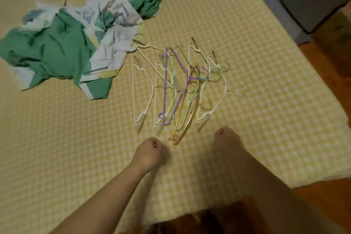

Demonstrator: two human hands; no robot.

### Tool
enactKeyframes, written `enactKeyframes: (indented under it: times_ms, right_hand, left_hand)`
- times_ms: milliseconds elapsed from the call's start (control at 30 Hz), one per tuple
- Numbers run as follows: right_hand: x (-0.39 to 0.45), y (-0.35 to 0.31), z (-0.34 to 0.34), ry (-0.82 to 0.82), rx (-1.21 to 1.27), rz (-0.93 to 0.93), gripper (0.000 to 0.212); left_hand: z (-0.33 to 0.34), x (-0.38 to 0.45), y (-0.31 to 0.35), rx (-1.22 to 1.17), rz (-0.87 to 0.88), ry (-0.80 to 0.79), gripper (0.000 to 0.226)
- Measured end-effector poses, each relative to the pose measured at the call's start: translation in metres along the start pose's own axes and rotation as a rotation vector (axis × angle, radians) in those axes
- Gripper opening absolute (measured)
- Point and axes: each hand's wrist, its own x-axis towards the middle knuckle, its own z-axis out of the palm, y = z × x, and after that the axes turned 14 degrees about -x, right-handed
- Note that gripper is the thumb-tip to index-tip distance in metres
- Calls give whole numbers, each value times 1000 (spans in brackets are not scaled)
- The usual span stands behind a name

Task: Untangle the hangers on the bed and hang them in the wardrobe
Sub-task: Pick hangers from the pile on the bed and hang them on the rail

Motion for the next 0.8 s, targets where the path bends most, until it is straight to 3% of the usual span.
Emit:
enactKeyframes:
  times_ms: [267,400,567,700,800]
  right_hand:
    - [101,49,49,-18,-225,-110,30]
    - [104,50,49,-44,-258,-118,30]
    - [103,46,42,-108,-216,-85,35]
    - [104,42,40,-133,-222,-69,36]
    - [110,43,40,-162,-240,-93,34]
  left_hand:
    - [79,144,11,404,325,388,25]
    - [80,161,18,700,445,388,19]
    - [74,154,40,673,384,369,23]
    - [58,143,50,463,391,500,26]
    - [49,136,50,224,352,489,27]
